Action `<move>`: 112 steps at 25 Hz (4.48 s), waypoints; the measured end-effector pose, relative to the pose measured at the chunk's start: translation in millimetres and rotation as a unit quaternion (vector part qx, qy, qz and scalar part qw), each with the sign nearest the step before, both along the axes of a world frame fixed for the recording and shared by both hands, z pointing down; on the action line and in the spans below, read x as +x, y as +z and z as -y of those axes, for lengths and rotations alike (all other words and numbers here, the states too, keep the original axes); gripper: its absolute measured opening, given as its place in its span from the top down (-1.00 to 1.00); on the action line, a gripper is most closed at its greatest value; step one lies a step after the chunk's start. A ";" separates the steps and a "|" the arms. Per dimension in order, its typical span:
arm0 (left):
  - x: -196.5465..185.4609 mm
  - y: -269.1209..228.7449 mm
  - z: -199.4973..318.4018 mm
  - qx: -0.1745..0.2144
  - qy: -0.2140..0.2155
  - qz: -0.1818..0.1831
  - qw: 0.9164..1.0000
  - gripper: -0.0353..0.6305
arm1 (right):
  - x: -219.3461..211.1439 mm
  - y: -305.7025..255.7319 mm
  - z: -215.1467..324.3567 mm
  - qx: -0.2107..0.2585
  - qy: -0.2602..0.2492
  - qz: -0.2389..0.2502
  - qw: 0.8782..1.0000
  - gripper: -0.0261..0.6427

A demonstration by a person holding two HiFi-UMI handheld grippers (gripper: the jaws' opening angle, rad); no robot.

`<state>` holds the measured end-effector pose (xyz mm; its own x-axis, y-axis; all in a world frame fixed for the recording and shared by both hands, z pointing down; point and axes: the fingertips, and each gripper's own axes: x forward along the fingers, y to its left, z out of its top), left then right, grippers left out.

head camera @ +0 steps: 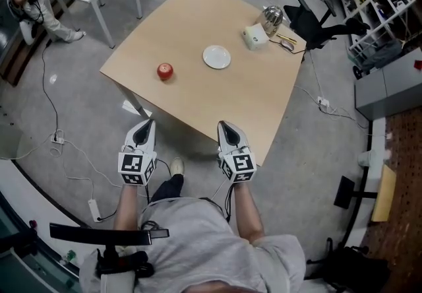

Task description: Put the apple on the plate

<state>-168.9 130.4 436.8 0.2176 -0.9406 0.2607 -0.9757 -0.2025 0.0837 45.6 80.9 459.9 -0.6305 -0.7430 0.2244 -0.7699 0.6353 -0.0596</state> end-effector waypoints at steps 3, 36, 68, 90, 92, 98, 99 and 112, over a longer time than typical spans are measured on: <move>-9.7 2.9 13.7 -0.001 0.001 -0.002 1.000 0.83 | -9.9 1.1 13.0 0.000 0.002 0.000 1.000 0.90; -61.9 32.3 107.6 -0.025 0.015 -0.003 1.000 0.83 | -64.8 22.1 92.6 -0.024 0.001 -0.008 1.000 0.90; -55.2 157.7 248.2 -0.105 -0.023 -0.006 0.994 0.83 | -47.9 110.9 229.3 -0.076 -0.026 -0.009 0.997 0.90; -57.9 189.7 263.3 -0.148 -0.036 0.007 0.988 -0.09 | -43.1 118.4 237.5 -0.104 -0.028 -0.004 0.994 0.90; -59.0 198.4 268.9 -0.151 -0.039 0.000 0.988 -0.16 | -42.3 125.3 242.2 -0.107 -0.026 -0.004 0.994 0.90; -57.8 210.9 274.2 -0.167 -0.034 -0.003 0.985 -0.30 | -39.2 130.9 247.1 -0.114 -0.020 -0.005 0.993 0.90; -58.6 215.6 276.6 -0.169 -0.035 -0.003 0.985 -0.31 | -39.6 134.5 249.3 -0.116 -0.019 -0.006 0.993 0.90; -60.5 240.7 287.0 -0.190 -0.033 0.011 0.981 -0.23 | -36.3 153.0 260.1 -0.127 -0.011 -0.012 0.992 0.90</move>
